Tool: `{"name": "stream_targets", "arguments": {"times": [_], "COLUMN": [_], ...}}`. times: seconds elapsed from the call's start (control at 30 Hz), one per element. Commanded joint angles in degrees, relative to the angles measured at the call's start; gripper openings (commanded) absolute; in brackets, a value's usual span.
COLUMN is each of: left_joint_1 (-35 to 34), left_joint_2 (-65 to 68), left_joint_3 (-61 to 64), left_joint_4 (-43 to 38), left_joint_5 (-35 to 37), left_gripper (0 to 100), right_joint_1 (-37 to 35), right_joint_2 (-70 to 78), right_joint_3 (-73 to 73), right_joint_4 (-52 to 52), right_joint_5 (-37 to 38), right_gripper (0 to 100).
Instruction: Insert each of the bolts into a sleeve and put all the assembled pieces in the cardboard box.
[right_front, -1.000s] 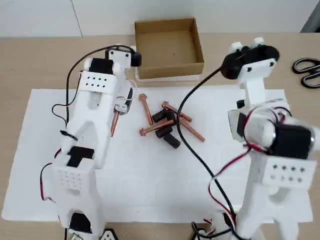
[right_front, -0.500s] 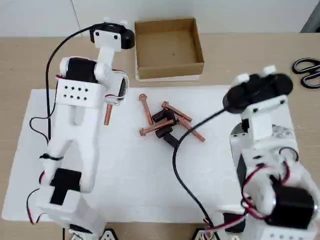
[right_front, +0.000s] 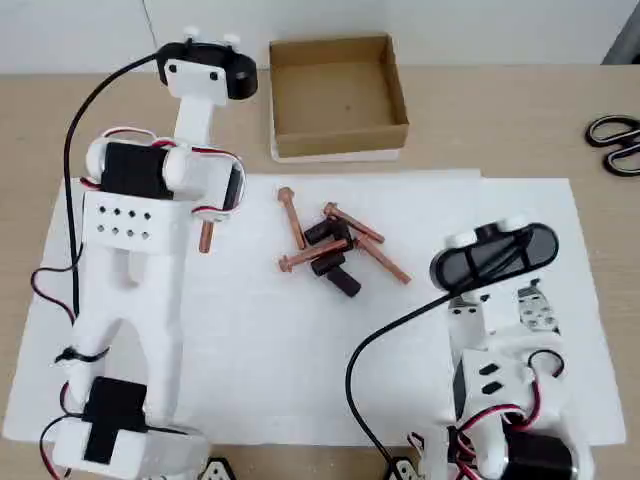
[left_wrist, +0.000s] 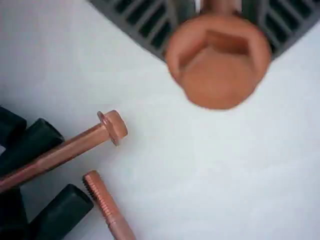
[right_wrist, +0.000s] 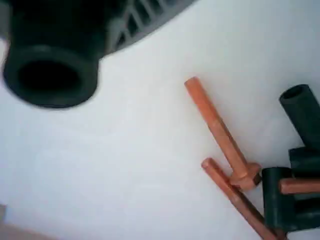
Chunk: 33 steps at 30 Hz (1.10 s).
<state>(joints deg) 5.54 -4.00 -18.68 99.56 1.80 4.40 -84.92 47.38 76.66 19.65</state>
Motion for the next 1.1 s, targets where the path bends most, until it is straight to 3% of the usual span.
{"name": "stream_targets", "arguments": {"times": [0.0,0.3,0.63,0.77,1.07], "left_joint_1": [0.35,0.53,0.53,0.53,0.62], "left_joint_2": [-3.25,-3.78,-3.78,-3.78,-3.78], "left_joint_3": [1.71,4.35,4.35,4.35,4.35], "left_joint_4": [0.88,-0.53,-2.46,-2.46,-9.76], "left_joint_5": [-0.26,0.53,5.27,6.33,13.98], "left_gripper": [1,1,1,1,1], "right_joint_1": [0.4,0.48,0.4,0.22,-13.85], "right_joint_2": [-4.44,-19.38,-18.59,-18.59,-18.59], "right_joint_3": [4.57,14.86,30.33,35.25,39.21], "right_joint_4": [-2.51,-7.52,-28.35,-35.03,-42.07], "right_joint_5": [-0.26,-3.78,-24.79,-27.16,-27.08], "right_gripper": [0.4,0.4,0.4,0.5,0.6]}}
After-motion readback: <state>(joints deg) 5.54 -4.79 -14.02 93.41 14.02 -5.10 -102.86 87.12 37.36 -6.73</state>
